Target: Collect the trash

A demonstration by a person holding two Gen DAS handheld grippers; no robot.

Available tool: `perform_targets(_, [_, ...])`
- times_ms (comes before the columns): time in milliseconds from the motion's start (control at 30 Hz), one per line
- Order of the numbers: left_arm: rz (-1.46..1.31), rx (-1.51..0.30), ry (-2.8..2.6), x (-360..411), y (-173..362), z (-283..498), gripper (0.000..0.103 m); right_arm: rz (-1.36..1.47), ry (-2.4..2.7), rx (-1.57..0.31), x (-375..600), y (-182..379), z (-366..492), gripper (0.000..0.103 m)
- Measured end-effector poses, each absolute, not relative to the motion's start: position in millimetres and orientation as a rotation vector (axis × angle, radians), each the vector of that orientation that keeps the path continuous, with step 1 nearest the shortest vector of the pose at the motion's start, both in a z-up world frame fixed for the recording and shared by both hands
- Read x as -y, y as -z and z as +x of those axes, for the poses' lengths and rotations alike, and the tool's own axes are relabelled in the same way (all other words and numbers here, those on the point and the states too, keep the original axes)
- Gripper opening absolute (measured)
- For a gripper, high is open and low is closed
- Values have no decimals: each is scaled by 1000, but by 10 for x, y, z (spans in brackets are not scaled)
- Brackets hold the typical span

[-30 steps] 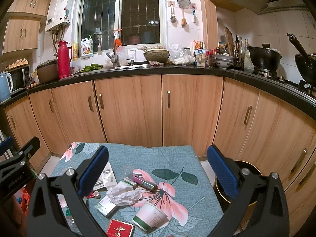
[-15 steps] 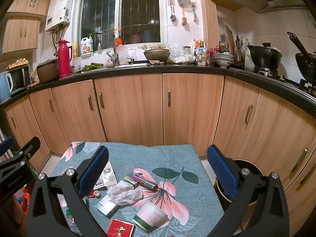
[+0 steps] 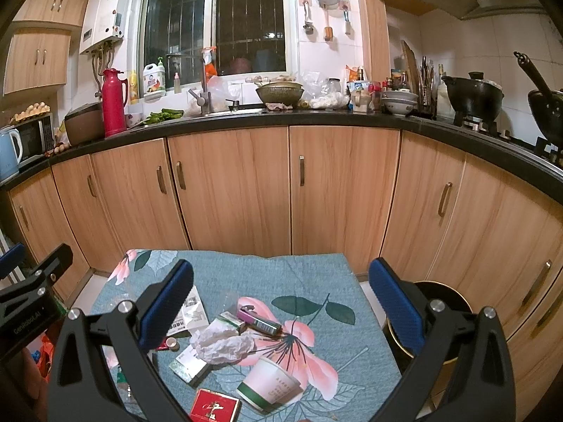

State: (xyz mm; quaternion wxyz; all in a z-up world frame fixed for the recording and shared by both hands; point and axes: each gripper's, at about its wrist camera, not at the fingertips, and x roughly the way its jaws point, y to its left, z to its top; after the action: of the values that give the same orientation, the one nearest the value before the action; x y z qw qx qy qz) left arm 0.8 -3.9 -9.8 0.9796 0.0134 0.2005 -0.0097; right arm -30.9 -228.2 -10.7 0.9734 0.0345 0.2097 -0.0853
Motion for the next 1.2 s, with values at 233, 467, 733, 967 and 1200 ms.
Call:
perform_targets(233, [25,-428,19,23,175,116,95,62,171,-450,2331,222,-136,100])
perform_targets(467, [13,-556,-8,-224,426,372,95,100,49,-617,2428,651,26,100])
perform_targets(733, [-24,-777,-112,-922,1115,648,95,71,-45,-844,2645,1435,-38,100])
perform_targets(967, [-9,-785,-73,-927,1259,598,95,-94,-258,-905,2237,1892,6,100])
perform_targets(1200, [-13,-804,-39,-880,1288,609,95,-91,-326,-1008,2268,2141,269,100])
